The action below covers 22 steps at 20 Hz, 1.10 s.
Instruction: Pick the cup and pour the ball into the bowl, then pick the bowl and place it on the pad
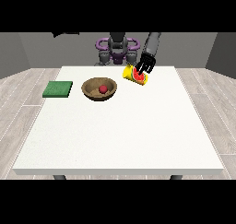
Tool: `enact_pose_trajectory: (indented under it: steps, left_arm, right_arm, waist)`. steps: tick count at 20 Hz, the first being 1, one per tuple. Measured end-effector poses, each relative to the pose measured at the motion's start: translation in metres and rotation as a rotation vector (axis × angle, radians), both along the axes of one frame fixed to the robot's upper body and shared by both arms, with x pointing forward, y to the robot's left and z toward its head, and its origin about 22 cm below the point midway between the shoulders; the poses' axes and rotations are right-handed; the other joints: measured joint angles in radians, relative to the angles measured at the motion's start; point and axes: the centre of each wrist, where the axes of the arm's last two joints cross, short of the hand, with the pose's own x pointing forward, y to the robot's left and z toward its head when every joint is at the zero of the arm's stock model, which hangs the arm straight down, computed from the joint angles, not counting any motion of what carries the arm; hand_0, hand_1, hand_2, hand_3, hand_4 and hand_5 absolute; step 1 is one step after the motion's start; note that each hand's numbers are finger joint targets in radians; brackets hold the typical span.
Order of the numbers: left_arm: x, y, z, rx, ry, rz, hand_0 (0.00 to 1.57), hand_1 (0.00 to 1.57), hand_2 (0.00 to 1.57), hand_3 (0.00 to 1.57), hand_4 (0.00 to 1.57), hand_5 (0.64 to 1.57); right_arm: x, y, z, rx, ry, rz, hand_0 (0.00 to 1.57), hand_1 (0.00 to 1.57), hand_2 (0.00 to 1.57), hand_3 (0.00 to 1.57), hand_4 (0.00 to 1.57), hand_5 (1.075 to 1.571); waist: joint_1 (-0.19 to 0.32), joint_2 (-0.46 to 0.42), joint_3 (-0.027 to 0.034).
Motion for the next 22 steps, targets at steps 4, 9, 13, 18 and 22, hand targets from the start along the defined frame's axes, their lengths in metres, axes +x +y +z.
enact_pose_trajectory:
  steps: [4, 9, 13, 18, 22]
  left_arm:
    - [-0.009, 0.015, 0.0, -0.217, -0.058, -0.046, 1.42, 1.42, 1.57, 1.57, 1.38, 1.502]
    - [-0.011, -0.014, 0.019, -0.671, -0.04, -0.189, 0.81, 0.81, 0.87, 0.35, 0.48, 1.566]
    - [-0.01, 0.002, 0.033, -0.945, -0.072, -0.368, 0.17, 0.17, 0.0, 0.0, 0.2, 1.566]
    - [-0.002, 0.058, 0.05, -1.097, -0.143, -0.549, 0.0, 0.0, 0.0, 0.0, 0.0, 1.551]
    - [0.007, 0.11, 0.08, -1.114, -0.152, -0.612, 0.0, 0.0, 0.0, 0.0, 0.0, 1.533]
  right_arm:
    - [-0.005, 0.004, 0.011, 0.005, -0.053, -0.006, 0.0, 0.0, 0.0, 0.0, 0.44, 1.565]
    - [-0.006, 0.011, 0.014, 0.028, -0.074, -0.013, 0.0, 0.0, 0.0, 0.0, 0.5, 1.566]
    - [-0.008, 0.017, 0.019, 0.05, -0.087, -0.045, 0.0, 0.0, 0.0, 0.0, 0.51, 1.563]
    - [-0.011, 0.038, 0.037, 0.041, -0.143, -0.062, 0.0, 0.0, 0.0, 0.0, 0.5, 1.567]
    - [-0.005, 0.048, 0.04, 0.036, -0.141, -0.065, 0.0, 0.0, 0.0, 0.0, 0.47, 1.57]
  waist:
    - [0.024, 0.058, -0.0024]
    - [0.06, 0.091, -0.0128]
    - [0.121, 0.135, -0.0088]
    - [0.155, 0.224, -0.0005]
    - [0.148, 0.266, 0.0031]
